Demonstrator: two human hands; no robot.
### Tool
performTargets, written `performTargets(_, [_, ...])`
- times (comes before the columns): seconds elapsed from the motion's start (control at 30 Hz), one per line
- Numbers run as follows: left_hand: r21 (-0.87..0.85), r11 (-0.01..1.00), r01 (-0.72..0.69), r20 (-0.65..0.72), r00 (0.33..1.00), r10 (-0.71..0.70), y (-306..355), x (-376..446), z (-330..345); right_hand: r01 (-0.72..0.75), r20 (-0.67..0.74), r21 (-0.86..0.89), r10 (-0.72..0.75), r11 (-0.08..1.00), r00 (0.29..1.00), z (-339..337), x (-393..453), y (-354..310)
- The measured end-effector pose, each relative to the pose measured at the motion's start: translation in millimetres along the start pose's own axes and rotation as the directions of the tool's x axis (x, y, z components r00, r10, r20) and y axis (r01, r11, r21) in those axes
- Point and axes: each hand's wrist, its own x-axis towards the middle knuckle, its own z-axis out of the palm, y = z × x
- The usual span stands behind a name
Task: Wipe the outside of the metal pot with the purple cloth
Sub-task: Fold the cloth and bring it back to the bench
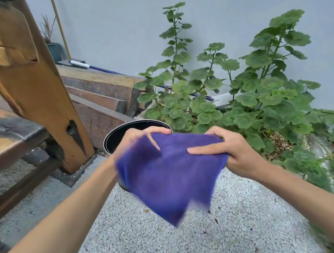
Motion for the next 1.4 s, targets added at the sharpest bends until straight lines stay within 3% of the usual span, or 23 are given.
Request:
performTargets(0.07, [0.057, 0.993, -0.104, 0.128, 0.987, 0.096, 4.9, 2.1, -0.6, -0.123, -0.034, 0.092, 0.126, 0.988, 0.991, 6.2, -6.8, 3.8])
performTargets(0.17, [0.213, 0.964, -0.158, 0.101, 0.985, 0.139, 0.3, 5.5, -12.9, -0.276, -0.119, 0.244, 0.311, 0.93, 0.943, 8.4, -10.0, 8.5])
performTargets(0.3, [0.32, 0.916, -0.24, 0.041, 0.97, 0.24, 15.2, 6.6, -16.4, -0.289, -0.183, 0.253, 0.339, 0.923, 0.923, -0.4, 0.5, 2.2])
performTargets(0.37, [0.339, 0.908, -0.246, 0.0, 0.965, 0.261, 16.1, 15.4, -22.3, -0.253, -0.216, 0.136, 0.278, 0.958, 0.936, -9.1, 7.6, -4.5])
performTargets(0.47, [0.496, 0.818, -0.291, -0.023, 0.937, 0.347, 22.7, 24.7, -31.0, -0.068, -0.186, -0.183, 0.033, 0.981, 0.982, -26.9, 11.6, -5.3])
performTargets(0.6, [0.51, 0.792, -0.336, 0.014, 0.924, 0.383, 37.6, 33.9, -40.3, 0.082, -0.117, -0.469, -0.154, 0.879, 0.981, -54.2, 17.1, -5.7])
performTargets(0.7, [0.439, 0.827, -0.351, 0.116, 0.935, 0.335, 52.6, 37.3, -39.1, 0.163, -0.027, -0.566, -0.215, 0.808, 0.976, -72.4, 23.0, -5.6])
performTargets(0.8, [0.363, 0.852, -0.376, 0.178, 0.926, 0.333, 68.4, 39.8, -35.8, 0.204, 0.061, -0.533, -0.203, 0.821, 0.977, -88.3, 30.8, -11.5])
performTargets(0.93, [0.273, 0.912, -0.305, 0.295, 0.929, 0.222, 103.8, 46.1, -34.1, 0.149, 0.166, -0.43, -0.085, 0.89, 0.982, -119.5, 47.0, -31.7])
performTargets(1.07, [0.332, 0.923, -0.196, 0.359, 0.931, 0.069, 149.3, 55.8, -28.3, 0.04, 0.308, -0.34, 0.071, 0.94, 0.949, -166.9, 64.2, -67.6])
performTargets(1.17, [0.409, 0.901, -0.145, 0.333, 0.943, 0.0, 187.1, 58.3, -16.1, -0.058, 0.397, -0.274, 0.167, 0.96, 0.902, -208.4, 76.7, -97.4])
performTargets(1.3, [0.63, 0.755, -0.181, 0.27, 0.963, 0.005, 245.9, 58.2, 6.7, -0.144, 0.276, -0.199, 0.196, 0.969, 0.941, -253.1, 100.7, -138.4])
performTargets(1.4, [0.676, 0.699, -0.235, 0.303, 0.953, 0.027, 299.2, 56.2, 18.5, -0.169, 0.159, -0.162, 0.195, 0.972, 0.968, -284.5, 121.6, -164.5])
